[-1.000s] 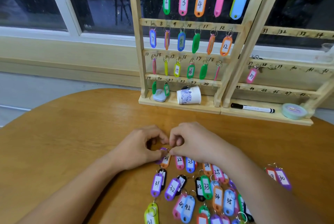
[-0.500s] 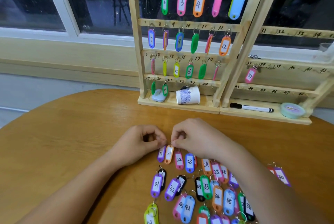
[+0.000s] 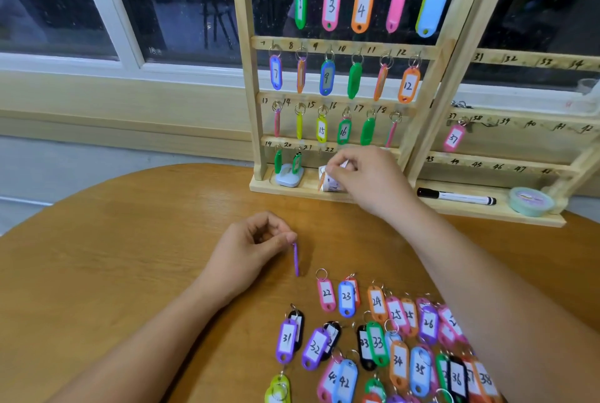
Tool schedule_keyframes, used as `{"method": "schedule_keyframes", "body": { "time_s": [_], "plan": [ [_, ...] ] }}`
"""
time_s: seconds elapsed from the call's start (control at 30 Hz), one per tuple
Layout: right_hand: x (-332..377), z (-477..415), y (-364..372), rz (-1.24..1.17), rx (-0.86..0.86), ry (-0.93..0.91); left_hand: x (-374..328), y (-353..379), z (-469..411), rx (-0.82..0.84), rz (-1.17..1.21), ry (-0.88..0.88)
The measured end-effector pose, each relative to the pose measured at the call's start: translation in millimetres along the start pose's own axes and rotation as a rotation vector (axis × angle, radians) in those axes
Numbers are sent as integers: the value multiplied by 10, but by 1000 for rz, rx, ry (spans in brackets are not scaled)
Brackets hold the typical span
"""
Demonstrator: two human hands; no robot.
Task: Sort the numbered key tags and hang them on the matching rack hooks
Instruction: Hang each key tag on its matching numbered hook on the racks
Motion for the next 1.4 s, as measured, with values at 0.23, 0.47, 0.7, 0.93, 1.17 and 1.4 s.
{"method": "schedule_keyframes", "body": {
  "time_s": [0.23, 0.47, 0.7, 0.93, 1.17, 1.4],
  "plan": [
    [43, -318, 42, 53, -93, -75, -27, 46, -52, -35, -9, 35],
    [86, -417, 116, 168, -129, -94, -126, 77, -335, -136, -1, 71],
    [63, -243, 34, 163, -132, -86, -332, 87, -818, -293, -33, 111],
    [-100, 125, -87, 85, -38, -10, -432, 150, -1160, -398, -85, 131],
    [-296, 461, -172, -28, 108, 57, -483, 222, -1232, -458, -253, 163],
    [-464, 569, -212, 45, 159, 95, -530, 239, -1221, -505, -334, 195]
  ]
}}
Point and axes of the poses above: each hand's wrist, its own z-axis away from the middle knuckle, its own y-axis out of the palm, x = y × z, the point moved 5 cm from there along -z, towards the middle knuckle, and after that the axes turned 4 degrees about -z, right-handed, at the moved point
